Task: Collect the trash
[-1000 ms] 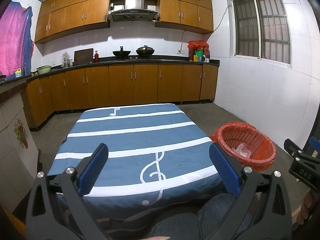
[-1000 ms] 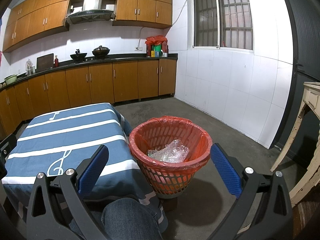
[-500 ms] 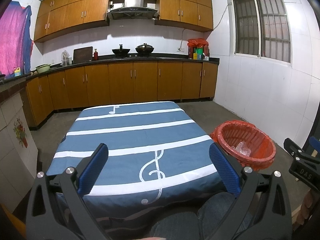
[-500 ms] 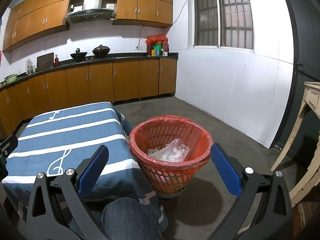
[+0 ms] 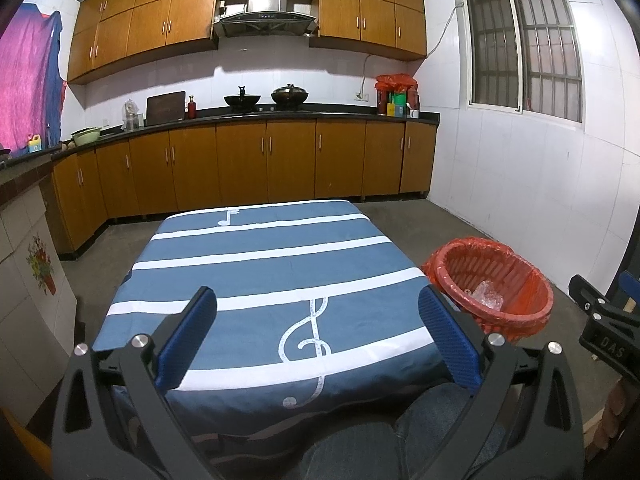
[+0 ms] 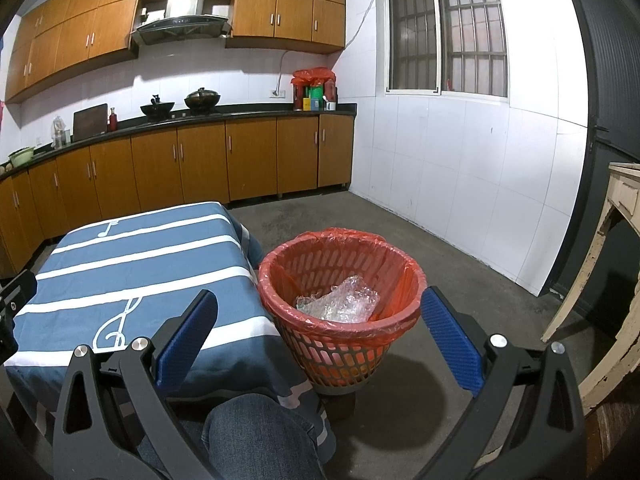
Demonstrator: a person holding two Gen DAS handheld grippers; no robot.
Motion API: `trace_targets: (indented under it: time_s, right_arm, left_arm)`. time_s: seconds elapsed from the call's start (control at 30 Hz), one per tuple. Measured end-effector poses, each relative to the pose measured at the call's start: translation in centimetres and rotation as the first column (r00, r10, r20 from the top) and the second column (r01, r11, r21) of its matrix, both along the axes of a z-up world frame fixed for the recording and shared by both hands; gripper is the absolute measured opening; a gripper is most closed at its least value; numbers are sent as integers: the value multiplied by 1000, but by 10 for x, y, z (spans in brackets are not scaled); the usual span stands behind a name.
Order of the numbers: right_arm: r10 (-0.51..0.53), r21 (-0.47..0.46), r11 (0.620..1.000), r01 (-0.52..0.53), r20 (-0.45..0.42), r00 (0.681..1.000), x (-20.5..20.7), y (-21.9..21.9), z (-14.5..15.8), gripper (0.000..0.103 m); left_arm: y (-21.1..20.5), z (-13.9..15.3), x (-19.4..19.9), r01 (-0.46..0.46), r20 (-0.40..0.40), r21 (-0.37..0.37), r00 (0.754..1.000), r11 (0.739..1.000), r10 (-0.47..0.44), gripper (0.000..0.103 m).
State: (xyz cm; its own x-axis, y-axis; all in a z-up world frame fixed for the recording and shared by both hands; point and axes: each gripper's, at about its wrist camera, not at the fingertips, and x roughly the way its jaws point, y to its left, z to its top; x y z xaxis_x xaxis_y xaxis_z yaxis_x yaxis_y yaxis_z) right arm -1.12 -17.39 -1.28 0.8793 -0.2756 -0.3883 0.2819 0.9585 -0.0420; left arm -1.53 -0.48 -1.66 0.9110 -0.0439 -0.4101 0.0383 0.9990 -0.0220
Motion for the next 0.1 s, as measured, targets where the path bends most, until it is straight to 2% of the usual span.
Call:
trace_targets:
  time_s: [0.1]
  right_arm:
    - [0, 0, 1000, 0, 0, 1000, -1, 1, 0, 101]
  left_arm:
    - [0, 0, 0, -2, 1, 1, 1000, 1000, 2, 99]
